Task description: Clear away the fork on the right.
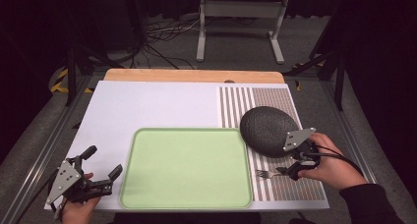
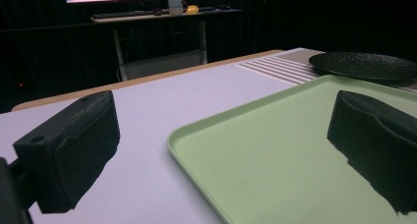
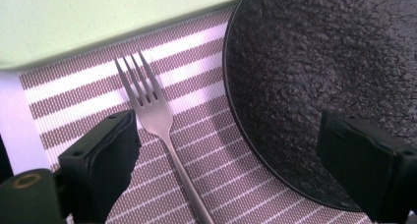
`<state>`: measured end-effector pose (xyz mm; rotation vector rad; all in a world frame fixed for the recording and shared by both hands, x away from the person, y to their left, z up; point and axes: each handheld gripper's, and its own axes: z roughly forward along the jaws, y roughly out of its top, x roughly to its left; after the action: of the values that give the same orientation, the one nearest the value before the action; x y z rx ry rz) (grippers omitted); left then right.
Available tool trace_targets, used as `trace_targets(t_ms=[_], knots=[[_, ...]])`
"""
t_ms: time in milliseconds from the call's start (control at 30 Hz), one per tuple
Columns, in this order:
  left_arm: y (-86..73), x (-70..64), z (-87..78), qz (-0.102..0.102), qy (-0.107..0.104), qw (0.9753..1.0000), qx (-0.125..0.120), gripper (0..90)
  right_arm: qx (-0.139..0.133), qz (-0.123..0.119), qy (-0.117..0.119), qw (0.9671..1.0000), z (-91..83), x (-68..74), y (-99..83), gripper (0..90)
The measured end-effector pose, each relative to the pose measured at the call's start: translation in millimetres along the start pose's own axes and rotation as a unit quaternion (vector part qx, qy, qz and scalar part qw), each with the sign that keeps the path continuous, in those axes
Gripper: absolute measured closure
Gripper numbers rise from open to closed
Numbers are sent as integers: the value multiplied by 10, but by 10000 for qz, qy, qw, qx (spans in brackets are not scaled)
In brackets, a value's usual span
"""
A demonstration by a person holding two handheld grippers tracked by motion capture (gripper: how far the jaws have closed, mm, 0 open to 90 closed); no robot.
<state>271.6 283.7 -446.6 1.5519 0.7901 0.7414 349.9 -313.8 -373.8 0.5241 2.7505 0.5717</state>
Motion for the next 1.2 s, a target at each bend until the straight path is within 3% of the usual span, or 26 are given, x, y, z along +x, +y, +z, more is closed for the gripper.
trace_targets(t_ms=[333,400,567,700,900,1100,1200], knots=[[0,2,-1,-6,4,10000,-9,0,349,-184,313,9987,57,-7,35,135],[2,1,-3,-4,6,10000,-13,0,417,-126,404,9982,79,-1,39,139],[1,3,-4,-11,2,10000,-6,0,565,-206,638,9961,157,13,43,209],[2,3,-3,-10,0,10000,-8,0,801,-305,841,9928,214,41,42,242],[2,1,-4,-9,-1,10000,-7,0,1101,-483,946,9882,288,50,41,281],[1,5,-3,-15,1,10000,-5,0,1371,-511,1020,9840,354,66,37,365],[2,3,-3,-10,1,10000,-6,0,1567,-675,1052,9797,378,59,33,436]])
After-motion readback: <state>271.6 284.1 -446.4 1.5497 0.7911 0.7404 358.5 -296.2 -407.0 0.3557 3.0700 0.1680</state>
